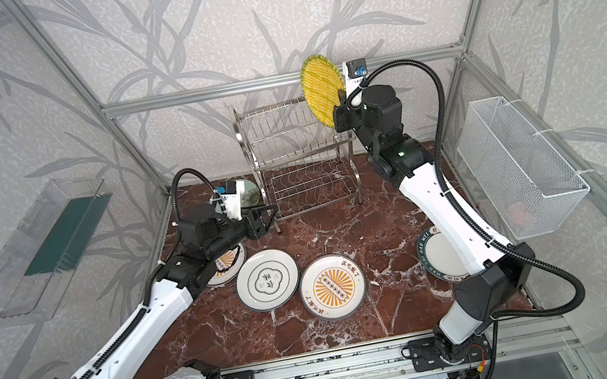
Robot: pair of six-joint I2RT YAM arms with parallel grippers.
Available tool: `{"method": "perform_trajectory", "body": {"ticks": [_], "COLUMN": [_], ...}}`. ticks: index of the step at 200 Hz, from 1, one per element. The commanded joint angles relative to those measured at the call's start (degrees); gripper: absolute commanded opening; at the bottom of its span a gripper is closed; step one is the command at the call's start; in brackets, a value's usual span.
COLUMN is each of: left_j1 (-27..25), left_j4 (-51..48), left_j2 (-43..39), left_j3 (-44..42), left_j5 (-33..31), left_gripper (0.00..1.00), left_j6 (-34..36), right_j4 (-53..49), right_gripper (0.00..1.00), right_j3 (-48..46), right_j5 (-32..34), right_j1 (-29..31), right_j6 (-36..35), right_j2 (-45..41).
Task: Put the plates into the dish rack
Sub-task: 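Lift the bamboo tray with the right gripper up over the dish rack, then lower the bamboo tray edge-first into the rack's upper tier slots with the right gripper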
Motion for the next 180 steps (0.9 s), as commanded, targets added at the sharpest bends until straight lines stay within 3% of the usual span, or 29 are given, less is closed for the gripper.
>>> {"method": "perform_trajectory", "body": {"ticks": [1, 89, 180], "left_j1": [-0.20, -0.42, -0.51], "left_j4": [-0.56, -0.77, -2.33], "left_j2": [-1.60, -2.13, -3.99], "left_j3": [-0.88, -1.29, -1.90], "left_j5": [-1.24, -2.12, -4.04], "left_gripper": [0.49, 0.48, 0.48], "left_j6": [1.17, 1.19, 2.57], "right_j4": [1.54, -6.25, -12.34], "right_gripper": [0.00, 0.00, 0.00], "right_j3": [4.74, 18.87, 28.35], "right_j5": [7.13, 16.20, 18.64], "right_j1": [1.03, 1.67, 2.44], "right_j6": [-2.14, -0.56, -4.18], "right_j2": [2.48, 16.03, 23.33]}}
